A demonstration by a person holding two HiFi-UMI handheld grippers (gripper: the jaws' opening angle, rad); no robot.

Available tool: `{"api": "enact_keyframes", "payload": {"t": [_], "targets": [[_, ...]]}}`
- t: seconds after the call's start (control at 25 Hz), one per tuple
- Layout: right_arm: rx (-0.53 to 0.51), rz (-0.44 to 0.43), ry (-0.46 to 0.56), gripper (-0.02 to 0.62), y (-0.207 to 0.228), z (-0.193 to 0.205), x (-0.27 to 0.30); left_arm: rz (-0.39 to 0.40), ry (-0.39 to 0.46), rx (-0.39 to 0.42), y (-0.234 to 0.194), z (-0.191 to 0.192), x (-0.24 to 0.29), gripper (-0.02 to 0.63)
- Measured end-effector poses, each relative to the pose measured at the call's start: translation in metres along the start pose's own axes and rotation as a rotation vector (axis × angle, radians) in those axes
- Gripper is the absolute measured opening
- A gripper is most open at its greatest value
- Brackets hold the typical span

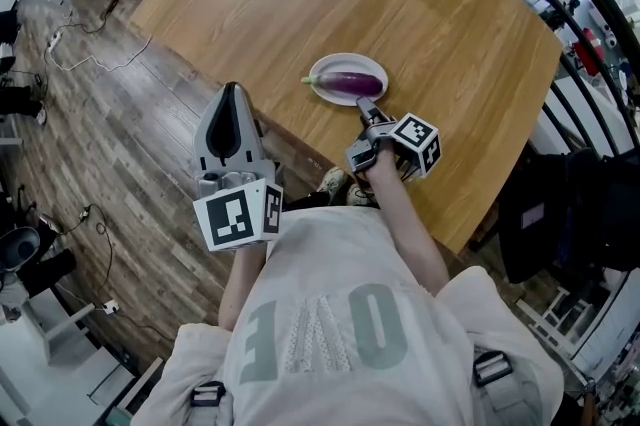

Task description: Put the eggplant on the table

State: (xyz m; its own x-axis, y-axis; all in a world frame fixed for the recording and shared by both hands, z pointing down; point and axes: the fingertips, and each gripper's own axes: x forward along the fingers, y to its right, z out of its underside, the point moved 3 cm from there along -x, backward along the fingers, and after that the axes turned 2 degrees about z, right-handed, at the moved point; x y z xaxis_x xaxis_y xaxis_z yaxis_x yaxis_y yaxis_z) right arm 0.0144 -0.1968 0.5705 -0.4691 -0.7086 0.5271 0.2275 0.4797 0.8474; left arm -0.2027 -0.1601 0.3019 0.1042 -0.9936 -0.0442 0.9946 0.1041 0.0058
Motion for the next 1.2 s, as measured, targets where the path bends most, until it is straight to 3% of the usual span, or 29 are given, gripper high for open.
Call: {"api": "enact_keyframes", "payload": {"t": [0.12, 0.2, 0.24, 0.44, 0.56, 0.72, 0.92, 1.08, 1.2], "targets": [[0.05, 0.032, 0.044, 0.218, -0.003, -0.007, -0.02, -0.003, 0.01, -0.003, 0.001, -0.002, -0.004, 0.009], [0.014, 0.029, 0.129, 0.219, -0.016, -0.024, -0.038, -0.002, 0.02, -0.005, 0.0, -0.004, -0.005, 0.009], [-0.055, 0.025, 0.205, 0.219, -0.028, -0.038, -0.05, 0.001, 0.027, -0.006, 0.001, -0.005, -0.005, 0.009], [-0.597, 0.005, 0.684, 0.218, -0.122, -0.093, -0.135, 0.022, 0.045, -0.005, 0.006, -0.01, -0.008, 0.009], [-0.775, -0.075, 0.823, 0.218, -0.166, -0.088, -0.17, 0.038, 0.055, -0.007, 0.014, -0.013, -0.01, 0.009], [-1.02, -0.169, 0.882, 0.216, -0.201, -0.052, -0.194, 0.061, 0.076, -0.003, 0.025, -0.019, -0.013, 0.009], [-1.308, -0.274, 0.856, 0.195, -0.222, 0.008, -0.195, 0.079, 0.097, 0.005, 0.031, -0.025, -0.017, 0.009], [-1.417, -0.335, 0.791, 0.089, -0.226, 0.042, -0.191, 0.086, 0.114, 0.019, 0.034, -0.031, -0.023, 0.009], [-1.467, -0.331, 0.742, 0.035, -0.223, 0.055, -0.186, 0.084, 0.123, 0.028, 0.034, -0.035, -0.027, 0.009]]}}
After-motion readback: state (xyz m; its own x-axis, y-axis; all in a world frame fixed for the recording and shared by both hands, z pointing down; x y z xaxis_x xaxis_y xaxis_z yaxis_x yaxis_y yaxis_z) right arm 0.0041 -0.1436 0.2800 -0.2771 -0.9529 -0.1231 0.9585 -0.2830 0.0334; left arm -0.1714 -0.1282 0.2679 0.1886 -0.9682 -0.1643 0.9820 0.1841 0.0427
